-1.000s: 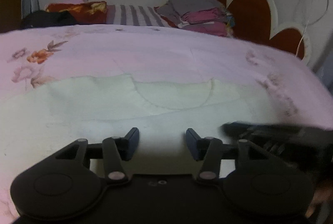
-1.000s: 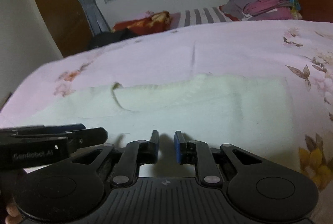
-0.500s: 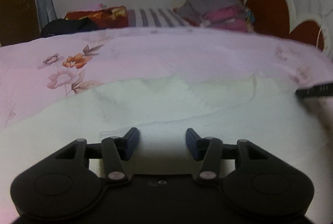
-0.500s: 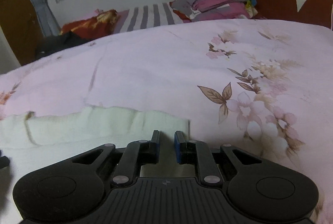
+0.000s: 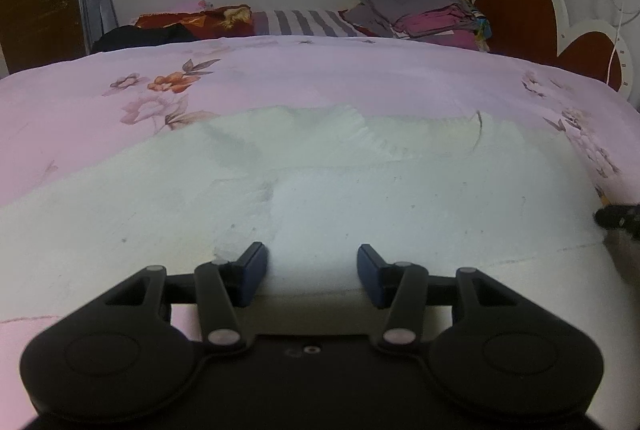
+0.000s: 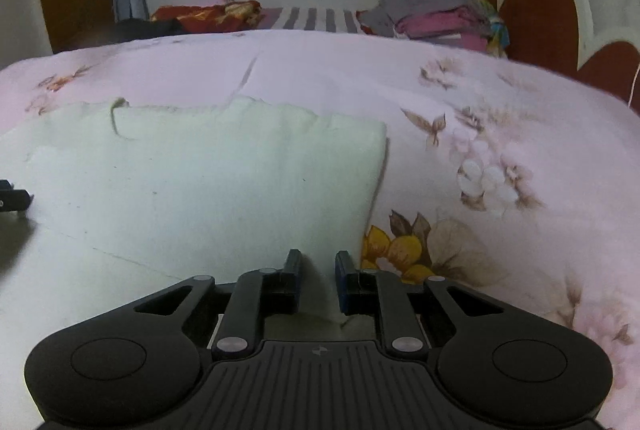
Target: Fold small clothes
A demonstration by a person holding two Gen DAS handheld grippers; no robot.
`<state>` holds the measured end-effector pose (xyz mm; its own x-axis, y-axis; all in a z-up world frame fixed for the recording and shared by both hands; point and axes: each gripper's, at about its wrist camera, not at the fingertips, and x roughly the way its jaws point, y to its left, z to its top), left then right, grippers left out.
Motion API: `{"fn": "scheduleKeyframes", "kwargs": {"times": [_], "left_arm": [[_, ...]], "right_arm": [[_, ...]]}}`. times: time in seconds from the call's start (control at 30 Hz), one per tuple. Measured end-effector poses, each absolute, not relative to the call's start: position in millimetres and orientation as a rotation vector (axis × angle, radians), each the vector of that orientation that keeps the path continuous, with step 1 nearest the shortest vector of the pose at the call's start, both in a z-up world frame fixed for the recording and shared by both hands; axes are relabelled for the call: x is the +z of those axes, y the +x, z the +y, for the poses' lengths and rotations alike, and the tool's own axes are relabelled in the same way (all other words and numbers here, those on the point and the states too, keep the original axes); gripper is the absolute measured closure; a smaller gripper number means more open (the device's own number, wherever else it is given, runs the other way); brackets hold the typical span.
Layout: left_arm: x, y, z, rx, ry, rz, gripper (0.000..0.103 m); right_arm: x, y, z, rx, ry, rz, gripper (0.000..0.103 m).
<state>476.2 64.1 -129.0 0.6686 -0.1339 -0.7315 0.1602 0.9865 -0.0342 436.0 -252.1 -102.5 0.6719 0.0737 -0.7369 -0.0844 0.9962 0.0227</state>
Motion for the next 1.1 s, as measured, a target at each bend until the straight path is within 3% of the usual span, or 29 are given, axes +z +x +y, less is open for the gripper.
{"fn": "scheduleKeyframes", "kwargs": {"times": [0.43, 0.47, 0.53, 0.6, 0.67, 0.77, 0.8, 0.83, 0.9, 1.1], "left_arm": [[-121.4, 464.0, 70.0, -0.122, 0.021, 0.800, 0.053], [-117.6, 459.1, 77.2, -0.109, -0.001, 0.784, 0.050], [-110.7, 447.0, 96.8, -0.037, -0.029, 0.749, 0.020], [-104.6, 433.8, 122.2, 0.023, -0.061, 0.717, 0.008], [-100.9, 419.5, 157.4, 0.086, -0.117, 0.707, 0.006], [-102.5, 400.7, 216.8, 0.178, -0.243, 0.706, 0.015], [-105.4, 394.3, 241.6, 0.212, -0.311, 0.710, 0.029], [-109.0, 390.7, 262.7, 0.239, -0.376, 0.725, 0.041], [-120.1, 381.3, 310.2, 0.309, -0.550, 0.747, 0.044], [-138.2, 357.8, 394.6, 0.365, -0.932, 0.568, 0.053]], "right_arm": [[-93.0, 426.2, -252.0, 0.089, 0.106, 0.815, 0.091], [-89.7, 423.1, -252.0, 0.092, 0.132, 0.809, 0.091], [-86.2, 416.0, -253.8, 0.077, 0.178, 0.801, 0.091], [-84.7, 409.8, -256.6, 0.057, 0.220, 0.798, 0.091], [-84.8, 403.9, -256.4, 0.033, 0.237, 0.800, 0.091], [-86.4, 397.8, -256.1, -0.001, 0.241, 0.803, 0.090], [-87.1, 396.5, -256.4, -0.009, 0.250, 0.806, 0.088], [-87.0, 394.8, -257.0, -0.013, 0.260, 0.804, 0.073], [-84.9, 391.3, -257.7, -0.039, 0.270, 0.783, 0.042], [-74.5, 391.9, -254.0, -0.035, 0.298, 0.763, 0.042]]}}
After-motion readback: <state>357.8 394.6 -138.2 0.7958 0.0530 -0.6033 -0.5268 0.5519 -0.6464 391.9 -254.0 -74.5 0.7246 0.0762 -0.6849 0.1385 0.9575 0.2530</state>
